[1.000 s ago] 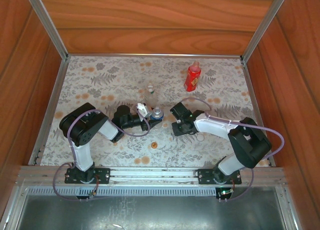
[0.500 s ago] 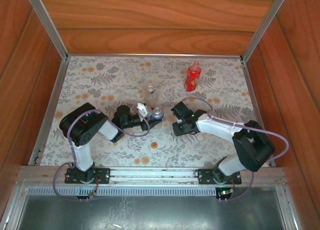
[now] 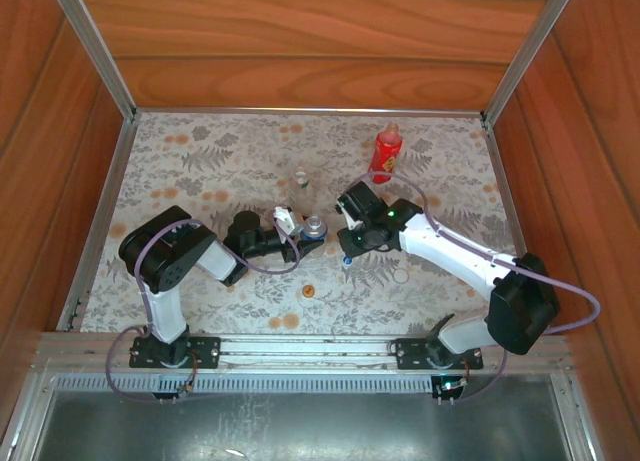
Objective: Screw on the bottle caps
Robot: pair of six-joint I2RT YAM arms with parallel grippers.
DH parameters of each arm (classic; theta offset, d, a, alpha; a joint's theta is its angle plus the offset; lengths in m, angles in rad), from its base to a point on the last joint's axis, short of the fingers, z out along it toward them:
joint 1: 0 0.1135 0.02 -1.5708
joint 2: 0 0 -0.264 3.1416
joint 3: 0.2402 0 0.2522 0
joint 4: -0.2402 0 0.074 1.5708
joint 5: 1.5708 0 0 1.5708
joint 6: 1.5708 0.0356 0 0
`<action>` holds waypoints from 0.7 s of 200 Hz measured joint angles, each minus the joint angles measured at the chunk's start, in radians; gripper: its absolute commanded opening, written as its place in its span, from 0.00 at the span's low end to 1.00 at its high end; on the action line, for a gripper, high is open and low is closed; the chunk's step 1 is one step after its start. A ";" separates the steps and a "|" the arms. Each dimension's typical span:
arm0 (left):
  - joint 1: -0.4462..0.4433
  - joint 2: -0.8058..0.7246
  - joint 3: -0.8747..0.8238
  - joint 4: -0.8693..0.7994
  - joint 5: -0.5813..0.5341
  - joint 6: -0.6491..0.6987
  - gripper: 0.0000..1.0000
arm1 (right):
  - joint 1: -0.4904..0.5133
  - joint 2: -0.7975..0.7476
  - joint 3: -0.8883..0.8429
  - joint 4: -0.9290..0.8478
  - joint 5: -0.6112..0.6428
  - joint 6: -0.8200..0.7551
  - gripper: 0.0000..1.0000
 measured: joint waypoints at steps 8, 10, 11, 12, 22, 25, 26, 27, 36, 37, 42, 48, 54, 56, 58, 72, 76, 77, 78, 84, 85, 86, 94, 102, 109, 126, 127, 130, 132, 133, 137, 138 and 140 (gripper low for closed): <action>-0.002 0.002 0.000 0.003 0.001 0.001 0.64 | 0.009 0.000 0.024 -0.017 0.000 -0.004 0.38; -0.005 0.003 0.000 0.004 0.001 0.002 0.64 | 0.010 -0.001 0.030 -0.021 0.000 -0.005 0.38; -0.005 0.003 0.000 0.005 0.001 0.002 0.63 | 0.010 -0.001 0.030 -0.021 0.000 -0.005 0.38; -0.005 0.003 0.000 0.005 0.001 0.002 0.64 | 0.010 -0.001 0.034 -0.023 0.000 -0.005 0.38; -0.007 0.006 0.000 0.010 0.002 0.003 0.64 | 0.016 -0.001 0.056 -0.032 0.000 -0.012 0.39; -0.008 0.008 0.000 0.012 0.002 0.004 0.64 | 0.016 -0.001 0.060 -0.033 0.000 -0.012 0.39; -0.008 0.008 0.000 0.012 0.002 0.004 0.63 | 0.016 -0.001 0.061 -0.033 0.000 -0.012 0.39; -0.009 0.008 0.000 0.013 0.002 0.004 0.63 | 0.016 -0.001 0.063 -0.034 0.000 -0.013 0.40; -0.011 0.010 0.000 0.015 0.002 0.005 0.64 | 0.016 -0.001 0.066 -0.034 0.003 -0.011 0.46; -0.011 0.010 0.000 0.015 0.002 0.005 0.64 | 0.016 -0.001 0.066 -0.034 0.003 -0.012 0.46; -0.013 0.010 0.000 0.016 0.002 0.005 0.64 | 0.016 -0.001 0.066 -0.035 0.006 -0.012 0.47; -0.013 0.010 0.000 0.016 0.002 0.006 0.63 | 0.016 -0.001 0.061 -0.035 0.011 -0.011 0.49; -0.013 0.010 0.000 0.016 0.002 0.005 0.64 | 0.016 -0.001 0.053 -0.030 0.015 -0.009 0.49; -0.013 0.010 0.000 0.016 0.002 0.005 0.64 | 0.016 -0.001 0.048 -0.027 0.017 -0.010 0.49; -0.013 0.010 0.000 0.016 0.002 0.006 0.64 | 0.016 -0.001 0.044 -0.024 0.018 -0.008 0.49; -0.013 0.010 -0.004 0.020 0.001 0.007 0.64 | 0.016 -0.002 -0.010 0.017 0.024 -0.004 0.50; -0.013 0.010 -0.006 0.023 0.001 0.009 0.64 | 0.016 -0.001 -0.028 0.027 0.025 -0.002 0.50; -0.013 0.010 -0.006 0.023 0.001 0.009 0.64 | 0.016 0.000 -0.033 0.030 0.026 -0.002 0.50; -0.013 0.010 -0.006 0.023 0.000 0.009 0.64 | 0.016 0.000 -0.041 0.035 0.027 0.000 0.50; -0.013 0.010 -0.008 0.026 0.001 0.010 0.64 | 0.016 0.002 -0.069 0.047 0.029 0.001 0.51; -0.013 0.010 -0.008 0.026 0.001 0.010 0.64 | 0.016 0.003 -0.074 0.049 0.029 0.002 0.51; -0.013 0.010 -0.008 0.026 0.001 0.010 0.64 | 0.016 0.003 -0.074 0.049 0.029 0.002 0.51; -0.013 0.010 -0.011 0.030 0.001 0.010 0.64 | 0.016 0.010 -0.106 0.064 0.031 0.005 0.51; -0.013 0.010 -0.013 0.032 0.001 0.010 0.64 | 0.016 0.021 -0.127 0.077 0.031 0.007 0.51; -0.013 0.010 -0.015 0.034 0.001 0.010 0.64 | 0.016 0.035 -0.141 0.089 0.031 0.009 0.52; -0.013 0.010 -0.018 0.039 0.000 0.011 0.64 | 0.016 0.069 -0.166 0.128 0.031 0.015 0.52; -0.013 0.010 -0.018 0.039 0.000 0.011 0.64 | 0.016 0.070 -0.167 0.131 0.030 0.015 0.52; -0.013 0.010 -0.019 0.039 0.000 0.010 0.64 | 0.016 0.075 -0.173 0.142 0.031 0.016 0.52; -0.013 0.010 -0.019 0.040 0.000 0.011 0.64 | 0.016 0.077 -0.175 0.145 0.031 0.016 0.52; -0.013 0.010 -0.019 0.040 0.000 0.011 0.64 | 0.016 0.077 -0.175 0.145 0.031 0.016 0.52; -0.013 0.010 -0.019 0.041 0.000 0.011 0.63 | 0.016 0.082 -0.180 0.155 0.031 0.017 0.52; -0.013 0.010 -0.020 0.041 0.000 0.011 0.64 | 0.016 0.083 -0.181 0.159 0.031 0.017 0.52; -0.013 0.010 -0.020 0.041 0.000 0.010 0.64 | 0.016 0.086 -0.186 0.166 0.031 0.018 0.52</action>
